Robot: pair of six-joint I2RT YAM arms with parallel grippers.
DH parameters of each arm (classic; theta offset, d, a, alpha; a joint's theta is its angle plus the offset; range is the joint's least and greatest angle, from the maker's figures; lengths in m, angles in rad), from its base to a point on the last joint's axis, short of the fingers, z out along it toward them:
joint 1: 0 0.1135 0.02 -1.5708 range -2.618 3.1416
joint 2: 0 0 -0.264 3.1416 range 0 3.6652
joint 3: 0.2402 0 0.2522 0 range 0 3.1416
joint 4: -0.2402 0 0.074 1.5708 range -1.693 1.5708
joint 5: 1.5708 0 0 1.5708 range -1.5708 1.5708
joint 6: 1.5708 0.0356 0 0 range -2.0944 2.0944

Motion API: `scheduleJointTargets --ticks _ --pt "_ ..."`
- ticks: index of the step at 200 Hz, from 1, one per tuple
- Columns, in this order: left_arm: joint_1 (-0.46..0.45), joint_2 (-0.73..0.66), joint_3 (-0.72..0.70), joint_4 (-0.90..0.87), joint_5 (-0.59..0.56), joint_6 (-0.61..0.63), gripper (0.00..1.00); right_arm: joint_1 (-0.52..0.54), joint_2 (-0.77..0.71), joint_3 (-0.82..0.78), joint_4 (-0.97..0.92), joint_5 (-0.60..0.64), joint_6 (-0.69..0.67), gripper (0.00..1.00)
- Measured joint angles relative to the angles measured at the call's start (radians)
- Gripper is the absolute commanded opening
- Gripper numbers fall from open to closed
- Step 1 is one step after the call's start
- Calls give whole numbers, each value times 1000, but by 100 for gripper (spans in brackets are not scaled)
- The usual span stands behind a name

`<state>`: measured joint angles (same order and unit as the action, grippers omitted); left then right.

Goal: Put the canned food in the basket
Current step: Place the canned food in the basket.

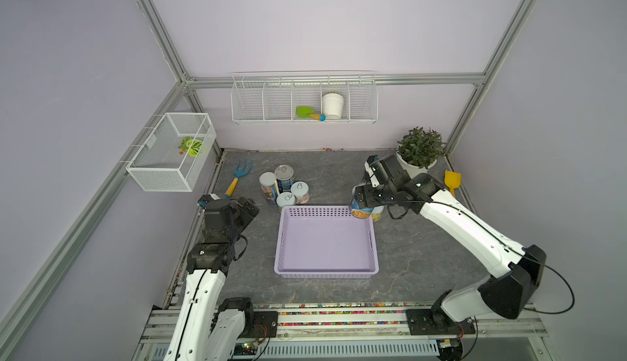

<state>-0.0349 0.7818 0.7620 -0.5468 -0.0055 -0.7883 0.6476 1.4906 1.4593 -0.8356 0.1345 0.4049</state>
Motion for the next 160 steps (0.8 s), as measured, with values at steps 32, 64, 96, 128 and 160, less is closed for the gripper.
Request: scheduleJointTargets --ticks 32,64,96,128,160 --pt "0 0 -3 -1 0 0 96 19 0 -101 64 15 10 48" --pt "0 0 -4 0 0 0 96 27 14 -138 109 6 20 47" --pt "0 0 -4 0 0 0 96 31 71 -138 106 -6 21 45" --pt "0 0 -4 0 0 0 96 37 79 -138 112 4 20 45" --pt "0 4 -4 0 0 0 96 40 90 -145 132 31 19 45"
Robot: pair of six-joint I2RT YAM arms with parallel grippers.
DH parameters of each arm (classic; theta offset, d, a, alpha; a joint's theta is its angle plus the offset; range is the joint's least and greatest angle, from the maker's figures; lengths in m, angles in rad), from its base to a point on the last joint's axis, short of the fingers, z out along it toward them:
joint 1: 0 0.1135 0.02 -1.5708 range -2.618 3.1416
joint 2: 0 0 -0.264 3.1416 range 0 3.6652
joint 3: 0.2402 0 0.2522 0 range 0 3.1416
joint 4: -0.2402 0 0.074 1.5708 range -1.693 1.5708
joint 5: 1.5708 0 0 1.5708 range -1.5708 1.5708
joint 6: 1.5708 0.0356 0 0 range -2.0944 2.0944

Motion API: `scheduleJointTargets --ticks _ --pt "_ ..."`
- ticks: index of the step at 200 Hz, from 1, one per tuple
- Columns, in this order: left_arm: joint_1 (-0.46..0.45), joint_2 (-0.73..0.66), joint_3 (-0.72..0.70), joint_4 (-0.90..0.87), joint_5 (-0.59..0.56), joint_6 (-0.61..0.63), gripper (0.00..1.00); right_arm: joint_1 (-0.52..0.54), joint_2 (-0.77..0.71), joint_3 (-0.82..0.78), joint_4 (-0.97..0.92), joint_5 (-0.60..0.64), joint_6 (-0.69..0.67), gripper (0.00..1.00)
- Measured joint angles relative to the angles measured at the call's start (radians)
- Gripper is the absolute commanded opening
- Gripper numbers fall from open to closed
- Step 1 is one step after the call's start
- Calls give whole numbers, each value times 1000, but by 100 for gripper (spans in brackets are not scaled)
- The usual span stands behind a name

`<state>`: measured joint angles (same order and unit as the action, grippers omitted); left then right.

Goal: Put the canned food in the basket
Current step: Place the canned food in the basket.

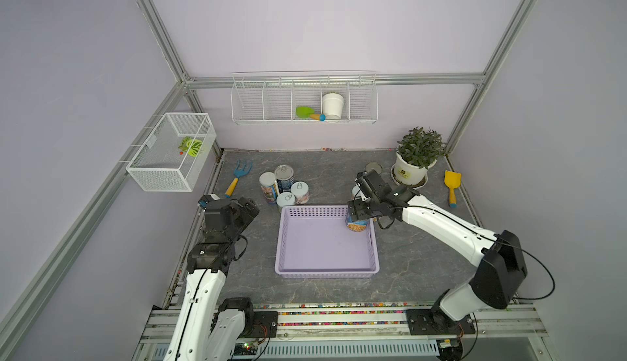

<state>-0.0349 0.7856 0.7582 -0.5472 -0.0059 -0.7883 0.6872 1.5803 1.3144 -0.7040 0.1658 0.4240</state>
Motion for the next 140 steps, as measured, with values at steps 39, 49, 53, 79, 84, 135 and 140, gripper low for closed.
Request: scheduleJointTargets --ticks 39,49,53,79,84,135,140 --pt "0 8 0 0 0 0 96 2 62 -2 27 21 -3 45" --pt "0 8 0 0 0 0 96 3 74 -7 36 24 -3 46" --pt "0 8 0 0 0 0 96 3 77 -10 40 25 -3 46" --pt "0 8 0 0 0 0 96 3 95 -16 51 34 -6 50" --pt "0 8 0 0 0 0 96 3 97 -16 53 38 -6 51" --pt "0 13 -1 0 1 0 97 5 107 -16 63 58 -6 72" --pt "0 14 -1 0 3 1 97 5 107 -16 63 59 -6 74"
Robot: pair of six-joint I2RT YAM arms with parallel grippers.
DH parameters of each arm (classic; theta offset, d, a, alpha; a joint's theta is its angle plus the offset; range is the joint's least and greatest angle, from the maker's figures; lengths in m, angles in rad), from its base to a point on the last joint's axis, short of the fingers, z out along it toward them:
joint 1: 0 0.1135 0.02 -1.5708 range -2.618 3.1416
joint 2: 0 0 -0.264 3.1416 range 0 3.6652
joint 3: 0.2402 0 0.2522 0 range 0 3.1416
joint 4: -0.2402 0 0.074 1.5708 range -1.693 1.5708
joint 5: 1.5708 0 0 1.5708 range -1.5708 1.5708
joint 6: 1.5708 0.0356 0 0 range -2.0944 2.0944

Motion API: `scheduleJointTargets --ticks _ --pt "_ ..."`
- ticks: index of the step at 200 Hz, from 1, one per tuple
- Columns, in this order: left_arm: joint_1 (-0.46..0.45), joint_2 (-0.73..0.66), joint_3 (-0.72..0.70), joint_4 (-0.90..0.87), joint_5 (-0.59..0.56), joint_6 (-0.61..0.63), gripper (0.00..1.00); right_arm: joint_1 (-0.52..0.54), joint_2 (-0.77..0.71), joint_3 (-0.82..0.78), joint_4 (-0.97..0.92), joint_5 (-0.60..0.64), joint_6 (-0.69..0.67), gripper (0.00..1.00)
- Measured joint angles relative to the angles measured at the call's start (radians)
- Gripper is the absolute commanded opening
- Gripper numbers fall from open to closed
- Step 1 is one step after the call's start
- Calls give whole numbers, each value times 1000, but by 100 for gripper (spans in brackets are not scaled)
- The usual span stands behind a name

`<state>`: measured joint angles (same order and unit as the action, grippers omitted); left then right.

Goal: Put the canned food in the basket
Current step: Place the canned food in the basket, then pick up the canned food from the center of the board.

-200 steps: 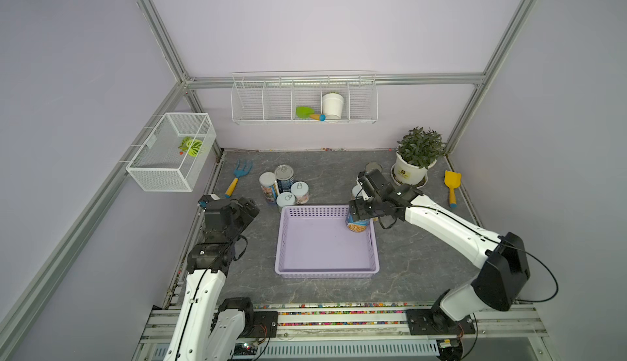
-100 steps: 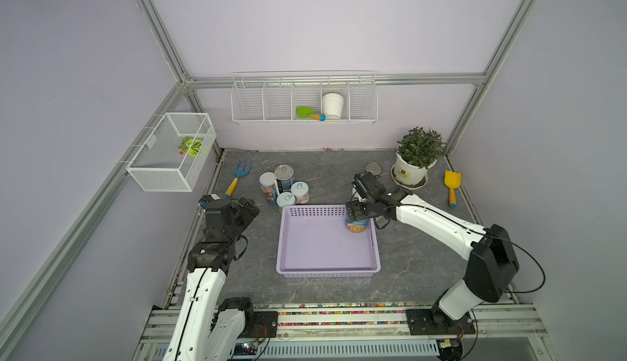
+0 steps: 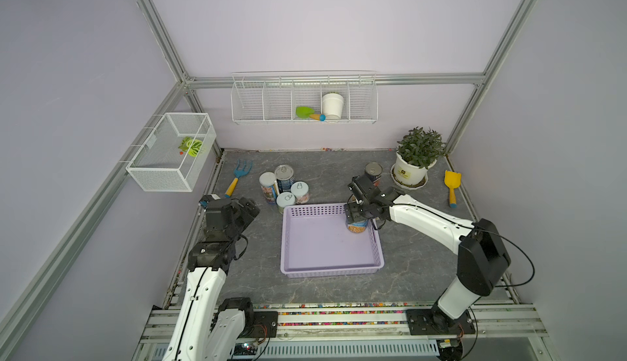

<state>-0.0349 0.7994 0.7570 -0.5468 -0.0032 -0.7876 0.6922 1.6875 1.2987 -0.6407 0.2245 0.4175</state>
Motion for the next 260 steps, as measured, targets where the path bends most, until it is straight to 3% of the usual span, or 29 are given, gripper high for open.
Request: scheduleJointTargets --ticks 62,69,93,161,208,260 --pt "0 59 0 4 24 23 96 1 0 0 1 4 0 92" --pt "0 74 0 7 28 26 96 1 0 0 1 5 0 98" --pt "0 164 26 -1 31 29 94 2 -20 0 5 11 -7 98" --pt "-100 595 486 -120 -33 30 93 1 -174 0 20 11 -7 98" --pt "-143 807 618 -190 -72 21 95 1 -208 0 25 -2 -7 98" --pt "-211 1033 913 -369 -187 13 96 1 -208 -1 24 -20 -6 98"
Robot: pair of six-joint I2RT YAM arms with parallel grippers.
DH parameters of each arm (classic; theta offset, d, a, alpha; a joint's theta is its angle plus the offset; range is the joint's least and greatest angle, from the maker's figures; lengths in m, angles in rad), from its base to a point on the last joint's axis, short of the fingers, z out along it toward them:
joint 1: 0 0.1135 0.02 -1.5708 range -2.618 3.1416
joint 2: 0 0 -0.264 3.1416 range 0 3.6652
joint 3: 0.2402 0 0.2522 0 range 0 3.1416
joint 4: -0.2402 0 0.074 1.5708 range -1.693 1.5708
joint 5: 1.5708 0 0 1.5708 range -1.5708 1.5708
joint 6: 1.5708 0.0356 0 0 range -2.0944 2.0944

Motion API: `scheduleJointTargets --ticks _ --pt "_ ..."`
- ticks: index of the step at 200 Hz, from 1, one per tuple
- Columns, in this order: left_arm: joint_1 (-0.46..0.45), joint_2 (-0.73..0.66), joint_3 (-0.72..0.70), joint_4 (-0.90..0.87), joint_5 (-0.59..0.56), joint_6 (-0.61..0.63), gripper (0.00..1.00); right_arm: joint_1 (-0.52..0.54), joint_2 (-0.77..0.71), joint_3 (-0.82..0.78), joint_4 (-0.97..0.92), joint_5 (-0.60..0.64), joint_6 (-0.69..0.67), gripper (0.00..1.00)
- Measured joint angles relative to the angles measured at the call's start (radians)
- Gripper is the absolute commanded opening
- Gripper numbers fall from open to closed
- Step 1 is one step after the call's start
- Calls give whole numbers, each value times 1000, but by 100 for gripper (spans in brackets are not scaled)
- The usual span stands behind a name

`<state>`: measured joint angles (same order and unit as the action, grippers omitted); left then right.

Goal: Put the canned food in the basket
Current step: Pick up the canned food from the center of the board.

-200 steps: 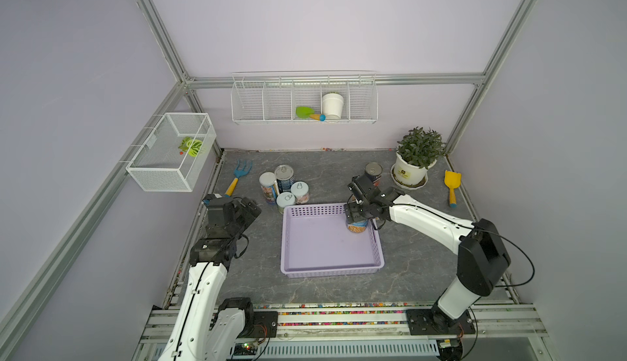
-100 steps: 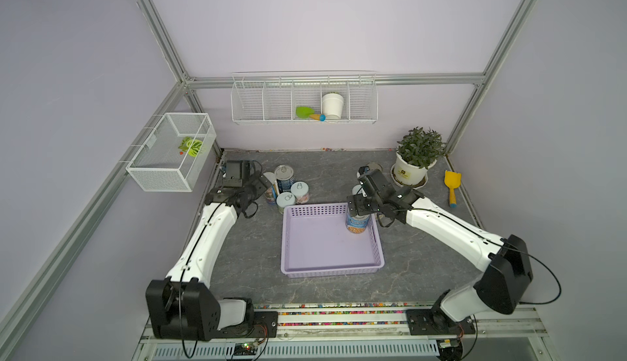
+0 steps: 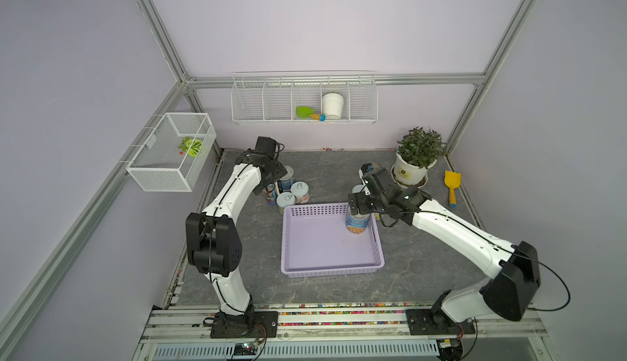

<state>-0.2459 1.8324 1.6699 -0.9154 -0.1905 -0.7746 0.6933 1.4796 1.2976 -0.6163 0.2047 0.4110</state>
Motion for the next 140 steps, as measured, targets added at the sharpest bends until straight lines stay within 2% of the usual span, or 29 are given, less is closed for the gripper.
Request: scheduleJointTargets --ticks 40,89,106,140 --pt "-3 89 81 -98 -62 -11 96 0 0 0 0 -4 0 98" --pt "-4 165 141 -140 -64 -10 96 0 0 0 0 -15 0 98" --pt "-4 176 145 -150 -68 -10 93 0 0 0 0 -16 0 98" --pt "-4 184 165 -166 -88 -12 82 0 0 0 0 -22 0 98"
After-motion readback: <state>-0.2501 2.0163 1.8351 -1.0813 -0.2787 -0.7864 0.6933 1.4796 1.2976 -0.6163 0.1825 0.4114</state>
